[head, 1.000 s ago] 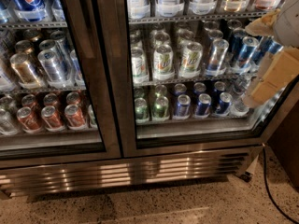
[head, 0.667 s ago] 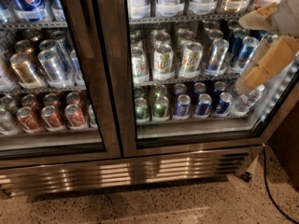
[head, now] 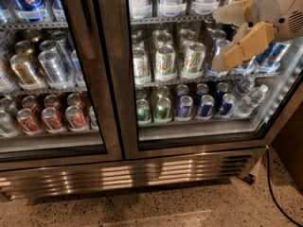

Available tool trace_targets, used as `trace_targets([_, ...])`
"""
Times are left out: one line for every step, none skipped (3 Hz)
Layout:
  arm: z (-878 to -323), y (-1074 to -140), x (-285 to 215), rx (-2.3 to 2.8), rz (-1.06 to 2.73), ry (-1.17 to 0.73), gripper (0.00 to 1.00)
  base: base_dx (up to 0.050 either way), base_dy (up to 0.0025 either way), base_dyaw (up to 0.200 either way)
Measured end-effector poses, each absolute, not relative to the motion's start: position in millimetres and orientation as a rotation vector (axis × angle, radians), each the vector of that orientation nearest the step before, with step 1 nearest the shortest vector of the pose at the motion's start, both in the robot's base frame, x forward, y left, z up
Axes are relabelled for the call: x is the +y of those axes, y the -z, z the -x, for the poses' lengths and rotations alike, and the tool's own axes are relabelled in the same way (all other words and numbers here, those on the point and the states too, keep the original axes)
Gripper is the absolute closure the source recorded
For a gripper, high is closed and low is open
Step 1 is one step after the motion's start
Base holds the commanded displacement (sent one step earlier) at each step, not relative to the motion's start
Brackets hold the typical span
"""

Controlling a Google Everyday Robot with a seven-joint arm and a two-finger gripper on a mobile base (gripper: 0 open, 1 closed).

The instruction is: Open right fridge door

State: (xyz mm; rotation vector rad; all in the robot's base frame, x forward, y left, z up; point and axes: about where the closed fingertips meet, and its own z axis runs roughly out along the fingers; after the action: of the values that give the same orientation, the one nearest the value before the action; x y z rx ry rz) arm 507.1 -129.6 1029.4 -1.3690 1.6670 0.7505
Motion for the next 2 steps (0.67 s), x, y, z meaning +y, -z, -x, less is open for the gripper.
trace_targets([-507, -1029, -129, 1.667, 1.369, -0.750, 0.00, 0.000, 0.00000, 0.000])
trace_targets([-511, -1031, -119, 1.637, 1.387, -0.729, 0.19, 0.000, 0.00000, 0.000])
